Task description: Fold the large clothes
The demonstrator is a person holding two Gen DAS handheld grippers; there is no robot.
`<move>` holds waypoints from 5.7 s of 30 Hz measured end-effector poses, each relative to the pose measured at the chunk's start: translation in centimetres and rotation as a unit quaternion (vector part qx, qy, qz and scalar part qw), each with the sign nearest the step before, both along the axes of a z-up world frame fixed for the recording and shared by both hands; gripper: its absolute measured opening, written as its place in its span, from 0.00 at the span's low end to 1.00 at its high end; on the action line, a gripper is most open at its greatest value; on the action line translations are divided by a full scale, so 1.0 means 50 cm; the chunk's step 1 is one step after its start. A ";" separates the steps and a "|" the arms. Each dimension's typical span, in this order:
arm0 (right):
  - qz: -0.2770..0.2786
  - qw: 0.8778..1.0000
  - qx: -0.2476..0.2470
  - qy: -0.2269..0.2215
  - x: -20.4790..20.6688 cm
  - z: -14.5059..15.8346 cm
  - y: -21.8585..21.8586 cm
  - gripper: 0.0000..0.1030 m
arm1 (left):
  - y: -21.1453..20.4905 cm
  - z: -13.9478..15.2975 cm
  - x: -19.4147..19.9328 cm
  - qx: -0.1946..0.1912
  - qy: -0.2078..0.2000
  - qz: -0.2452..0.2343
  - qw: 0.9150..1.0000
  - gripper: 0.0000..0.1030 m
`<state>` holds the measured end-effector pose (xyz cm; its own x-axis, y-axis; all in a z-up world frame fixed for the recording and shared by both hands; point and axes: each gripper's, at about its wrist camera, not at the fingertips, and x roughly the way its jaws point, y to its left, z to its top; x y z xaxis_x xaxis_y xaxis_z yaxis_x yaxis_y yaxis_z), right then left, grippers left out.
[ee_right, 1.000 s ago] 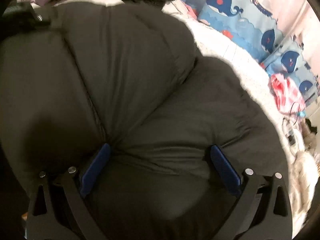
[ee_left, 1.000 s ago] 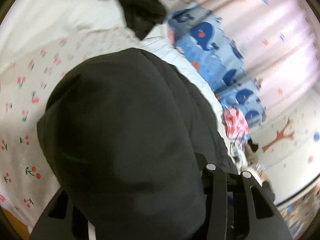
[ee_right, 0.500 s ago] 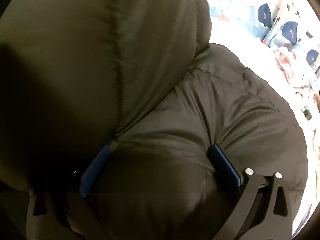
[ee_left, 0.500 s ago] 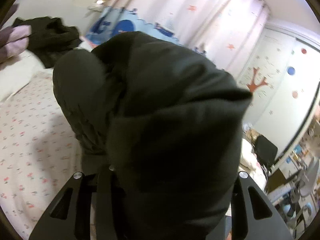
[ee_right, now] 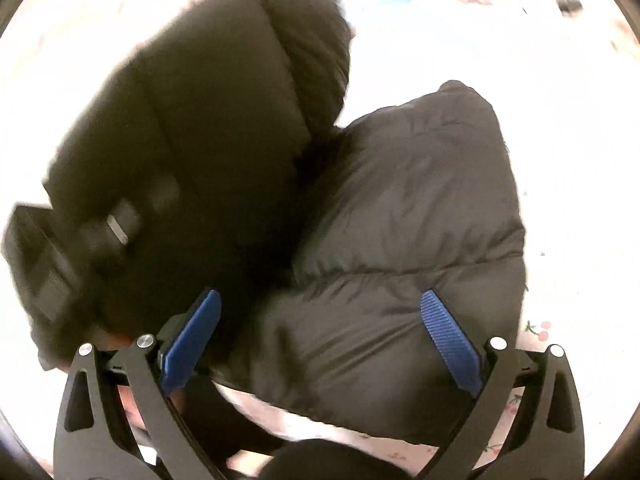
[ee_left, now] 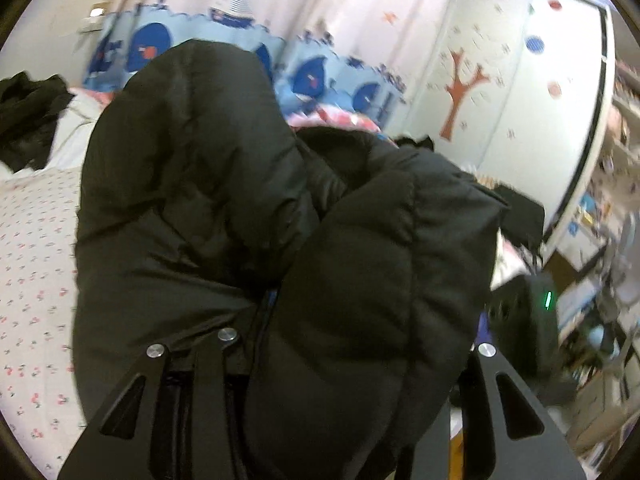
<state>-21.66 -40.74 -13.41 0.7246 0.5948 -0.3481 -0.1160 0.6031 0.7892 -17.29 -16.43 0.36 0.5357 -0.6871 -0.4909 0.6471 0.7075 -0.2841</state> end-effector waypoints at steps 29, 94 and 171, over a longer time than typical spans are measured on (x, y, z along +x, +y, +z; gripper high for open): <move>-0.027 0.973 -0.163 0.158 0.187 0.037 -0.025 0.94 | 0.048 -0.004 -0.086 0.059 0.039 -0.178 0.981 0.74; 0.055 0.959 -0.270 0.074 0.131 0.043 0.387 0.94 | 0.338 -0.078 0.114 0.146 0.066 0.039 0.986 0.94; 0.053 0.967 -0.177 0.175 0.149 0.004 0.325 0.94 | 0.496 -0.159 0.159 -0.002 0.232 0.109 0.967 0.94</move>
